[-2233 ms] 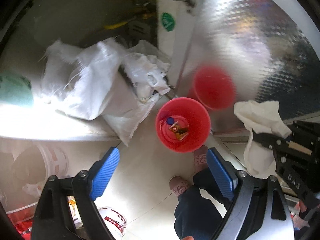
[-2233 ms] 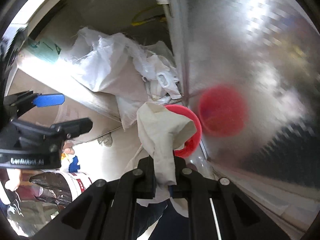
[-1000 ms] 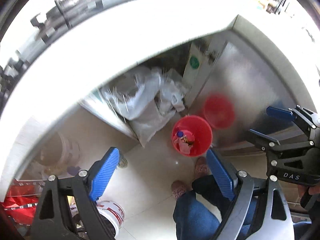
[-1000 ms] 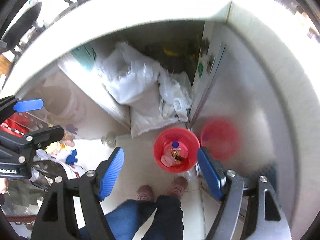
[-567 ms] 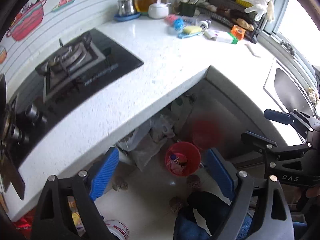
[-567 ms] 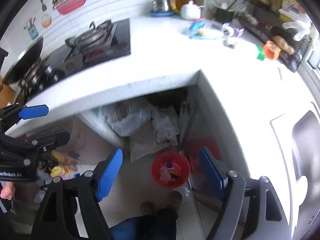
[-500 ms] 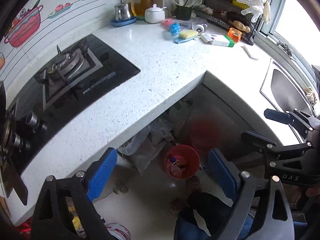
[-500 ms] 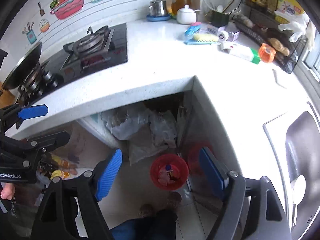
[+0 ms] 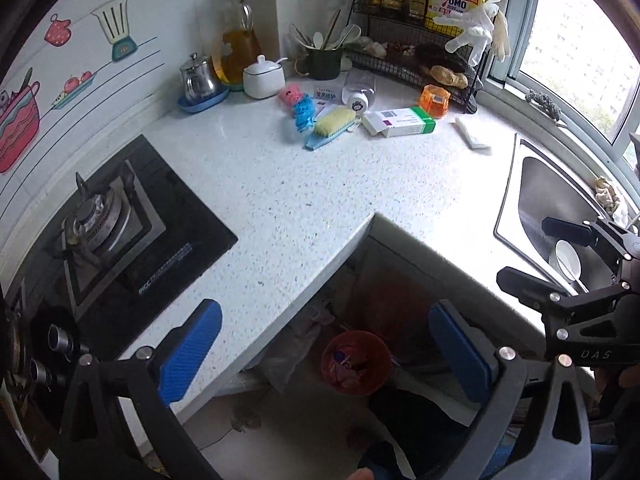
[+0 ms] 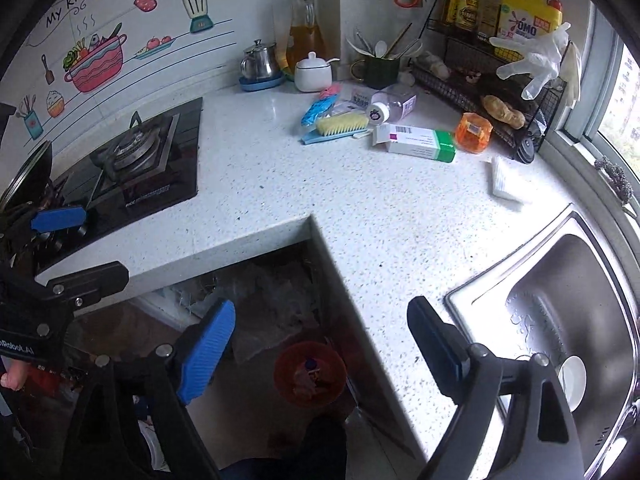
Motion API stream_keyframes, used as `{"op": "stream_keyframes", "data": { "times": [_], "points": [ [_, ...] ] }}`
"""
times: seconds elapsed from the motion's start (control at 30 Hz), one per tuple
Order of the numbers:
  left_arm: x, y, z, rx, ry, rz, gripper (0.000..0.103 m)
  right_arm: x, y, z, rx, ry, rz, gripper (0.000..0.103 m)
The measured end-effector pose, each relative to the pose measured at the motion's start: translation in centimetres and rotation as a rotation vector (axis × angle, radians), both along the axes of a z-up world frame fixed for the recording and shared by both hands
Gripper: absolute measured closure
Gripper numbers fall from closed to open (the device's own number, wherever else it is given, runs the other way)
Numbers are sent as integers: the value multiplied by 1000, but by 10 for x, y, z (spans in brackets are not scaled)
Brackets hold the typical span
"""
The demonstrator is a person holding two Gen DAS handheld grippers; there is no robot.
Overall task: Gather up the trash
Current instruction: 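Raise both tools back up toward the counter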
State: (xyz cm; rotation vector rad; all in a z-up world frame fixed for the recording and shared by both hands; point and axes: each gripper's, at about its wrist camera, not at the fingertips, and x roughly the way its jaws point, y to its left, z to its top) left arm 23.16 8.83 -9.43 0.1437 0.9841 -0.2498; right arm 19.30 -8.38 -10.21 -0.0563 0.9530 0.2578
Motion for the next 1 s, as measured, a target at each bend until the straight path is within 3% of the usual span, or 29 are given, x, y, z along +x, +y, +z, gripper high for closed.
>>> {"op": "stream_keyframes", "data": {
  "times": [0.37, 1.0],
  "points": [
    [87, -58, 6, 24, -12, -105, 0, 64, -53, -1, -5, -14, -84, 1],
    [234, -159, -1, 108, 38, -345, 0, 164, -130, -13, 25, 49, -252, 1]
  ]
}}
